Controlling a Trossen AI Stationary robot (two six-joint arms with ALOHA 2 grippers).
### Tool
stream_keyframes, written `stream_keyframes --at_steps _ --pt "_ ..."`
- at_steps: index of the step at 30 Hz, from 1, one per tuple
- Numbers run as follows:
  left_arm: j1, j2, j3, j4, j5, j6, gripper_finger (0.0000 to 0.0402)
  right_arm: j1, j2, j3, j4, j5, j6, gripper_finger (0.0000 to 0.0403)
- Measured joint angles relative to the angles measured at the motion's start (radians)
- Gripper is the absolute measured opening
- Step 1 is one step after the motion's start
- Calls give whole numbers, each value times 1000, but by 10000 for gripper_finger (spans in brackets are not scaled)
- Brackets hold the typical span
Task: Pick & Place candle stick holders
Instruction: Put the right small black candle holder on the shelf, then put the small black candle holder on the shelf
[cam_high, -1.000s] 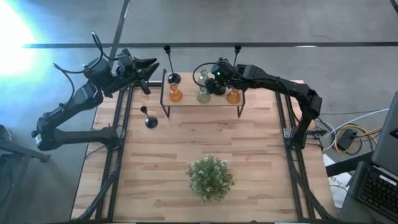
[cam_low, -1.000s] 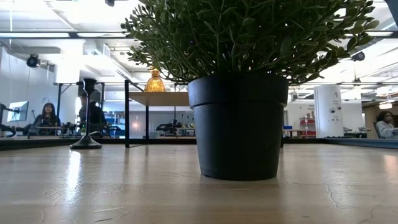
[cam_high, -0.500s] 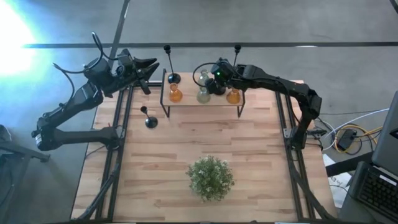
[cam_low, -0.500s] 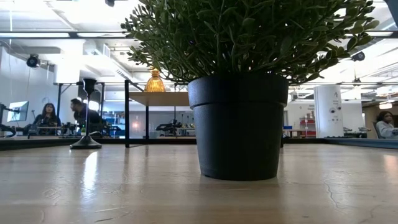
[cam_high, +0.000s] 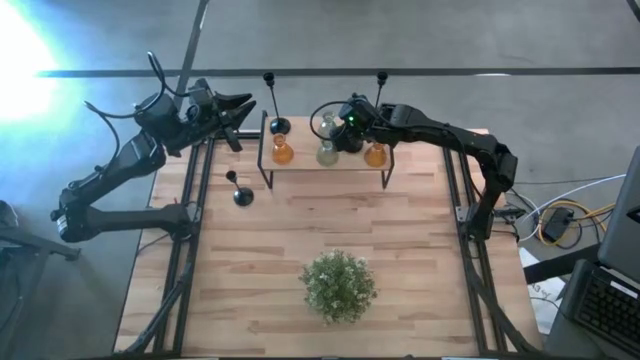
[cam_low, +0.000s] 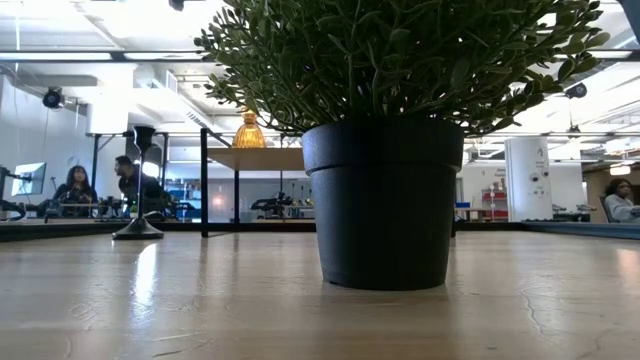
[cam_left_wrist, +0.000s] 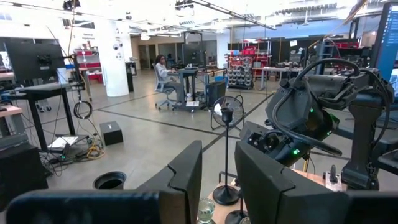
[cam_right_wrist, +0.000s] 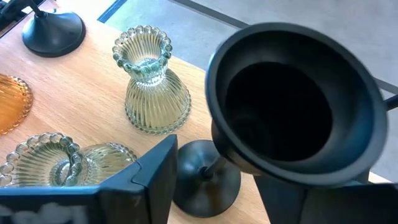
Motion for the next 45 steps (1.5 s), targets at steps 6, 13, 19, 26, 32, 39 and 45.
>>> stream_keyframes --at_steps 6,13,19,26,32,39,45 --pt "0 0 0 0 0 0 101 1 -5 0 -5 0 0 203" --pt "0 0 0 0 0 0 101 5 -38 0 -22 0 17 194" --pt "0 0 0 0 0 0 101 21 -70 1 -42 -28 26 192" --pt "0 0 0 0 0 0 101 57 -120 1 -107 -112 59 192" --pt "0 0 0 0 0 0 101 157 -237 1 -197 -118 78 182" --pt "-1 -1 5 0 0 31 101 377 -421 -8 -372 -177 78 155" --pt "-1 -2 5 0 11 64 101 535 -599 -94 -371 -145 127 93"
